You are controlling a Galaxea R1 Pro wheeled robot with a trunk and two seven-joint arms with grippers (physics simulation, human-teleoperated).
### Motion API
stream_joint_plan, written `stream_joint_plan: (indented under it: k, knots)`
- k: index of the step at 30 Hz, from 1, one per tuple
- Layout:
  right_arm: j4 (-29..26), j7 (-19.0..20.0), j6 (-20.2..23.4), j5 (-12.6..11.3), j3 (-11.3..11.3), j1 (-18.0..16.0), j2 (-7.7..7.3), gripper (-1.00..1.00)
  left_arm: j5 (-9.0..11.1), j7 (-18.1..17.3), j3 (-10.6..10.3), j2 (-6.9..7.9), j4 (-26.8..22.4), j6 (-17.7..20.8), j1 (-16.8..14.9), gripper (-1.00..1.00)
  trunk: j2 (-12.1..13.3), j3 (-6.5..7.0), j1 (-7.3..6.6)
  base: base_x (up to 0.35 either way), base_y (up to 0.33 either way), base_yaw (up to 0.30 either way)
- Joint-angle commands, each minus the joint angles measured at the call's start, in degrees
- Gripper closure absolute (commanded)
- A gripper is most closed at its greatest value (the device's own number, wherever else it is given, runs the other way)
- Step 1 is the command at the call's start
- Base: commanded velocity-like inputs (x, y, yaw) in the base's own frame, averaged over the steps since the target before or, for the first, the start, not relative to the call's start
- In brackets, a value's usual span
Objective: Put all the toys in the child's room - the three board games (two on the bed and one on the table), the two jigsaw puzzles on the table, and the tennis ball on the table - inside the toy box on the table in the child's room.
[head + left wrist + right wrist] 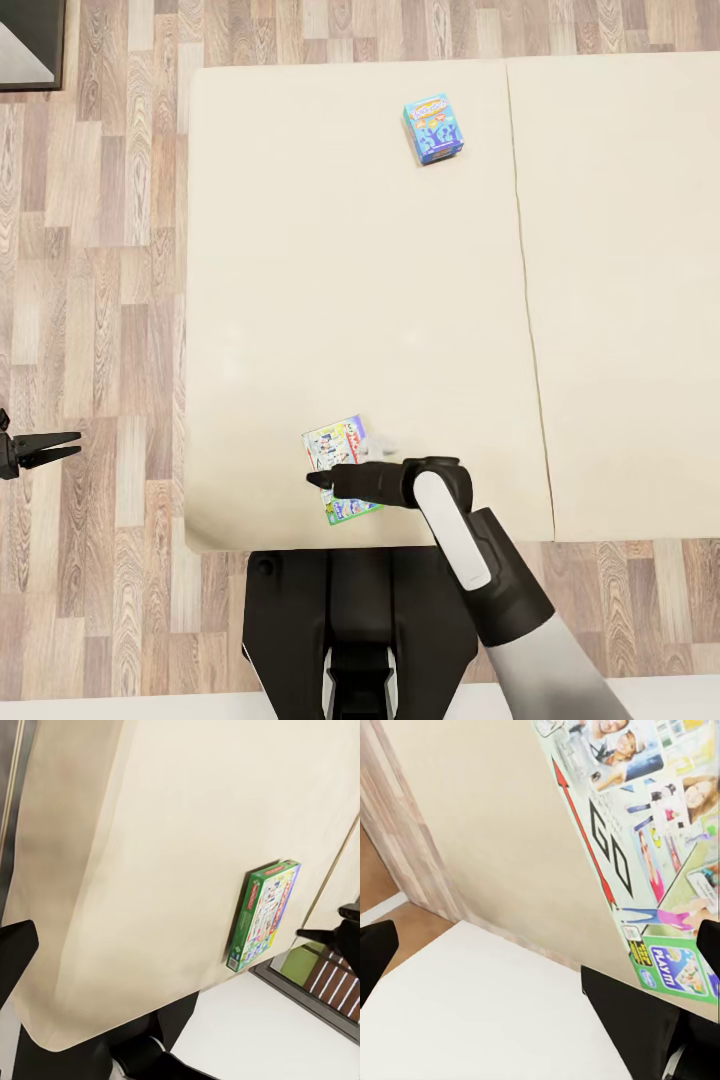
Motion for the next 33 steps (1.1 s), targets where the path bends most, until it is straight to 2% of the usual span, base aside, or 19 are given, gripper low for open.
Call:
stream_joint_plan:
  k: [1,15,23,33]
  knots:
    - [-0.39,-0.88,0.25,-0.58,0.10,0.02,0.01,-1.00,-0.02,-0.23,-0.02,0.03,0.01,0.61,-0.02,-1.00,-0.09,-0.06,0.04,0.000,0.000,0.000]
    - [-2.55,-3.02,0.76,-0.29,0.18,1.04,-0.07,-1.00,-0.02,-0.23,-0.02,0.03,0.01,0.61,-0.02,-1.00,-0.09,-0.06,0.04,0.000,0.000,0.000]
    - [-3.11,-10.07,0.77,-0.39,-0.06,1.06,-0.61,-1.00,-0.02,-0.23,-0.02,0.04,0.01,0.61,-0.02,-1.00,-0.09,-0.06,0.04,0.000,0.000,0.000]
    - [-5.13,-12.53,0.95,-0.35,-0.10,1.73,-0.87,-1.00,-0.02,-0.23,-0.02,0.01,0.01,0.58,-0.02,-1.00,-0.09,-0.06,0.04,0.000,0.000,0.000]
